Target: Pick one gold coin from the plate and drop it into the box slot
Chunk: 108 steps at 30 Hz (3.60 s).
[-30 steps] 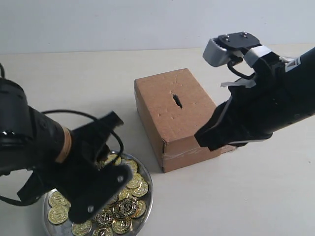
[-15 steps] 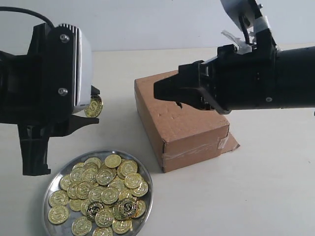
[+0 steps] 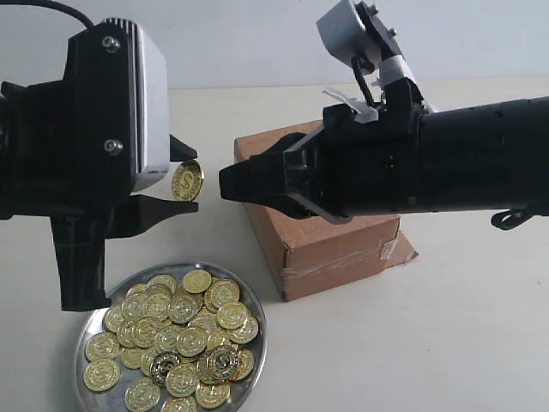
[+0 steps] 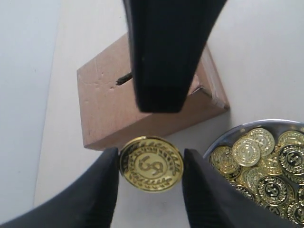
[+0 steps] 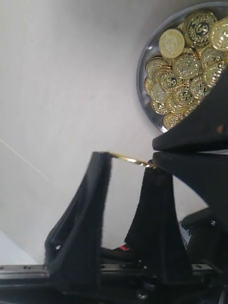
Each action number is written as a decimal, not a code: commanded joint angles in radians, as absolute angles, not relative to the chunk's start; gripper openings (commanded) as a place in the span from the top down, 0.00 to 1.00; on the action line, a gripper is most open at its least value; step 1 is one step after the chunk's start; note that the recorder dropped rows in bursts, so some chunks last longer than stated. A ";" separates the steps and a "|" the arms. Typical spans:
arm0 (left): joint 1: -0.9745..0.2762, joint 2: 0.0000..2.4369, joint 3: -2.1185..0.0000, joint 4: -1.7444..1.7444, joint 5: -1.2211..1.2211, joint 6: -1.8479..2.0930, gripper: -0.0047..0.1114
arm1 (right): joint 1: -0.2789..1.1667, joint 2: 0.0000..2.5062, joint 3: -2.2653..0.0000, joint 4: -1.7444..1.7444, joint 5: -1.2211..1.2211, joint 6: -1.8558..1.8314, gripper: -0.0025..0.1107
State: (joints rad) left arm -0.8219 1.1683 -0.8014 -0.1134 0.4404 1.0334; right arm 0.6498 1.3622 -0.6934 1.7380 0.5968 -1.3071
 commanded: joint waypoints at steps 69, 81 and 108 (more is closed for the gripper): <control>-0.825 1.129 -0.803 -0.272 0.364 1.038 0.28 | 0.652 1.447 -0.767 1.682 -0.054 -1.310 0.98; -0.825 1.129 -0.803 -0.272 0.370 1.038 0.40 | 0.652 1.688 -0.881 1.684 -0.109 -1.364 0.98; -0.825 1.121 -0.803 -0.272 0.380 1.027 0.45 | 0.652 1.637 -0.886 1.698 -0.105 -1.359 0.68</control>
State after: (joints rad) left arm -0.8295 1.1364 -0.8014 -0.2706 0.3695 1.0466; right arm 0.6548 1.7002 -0.8821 1.6984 -0.1036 -1.3525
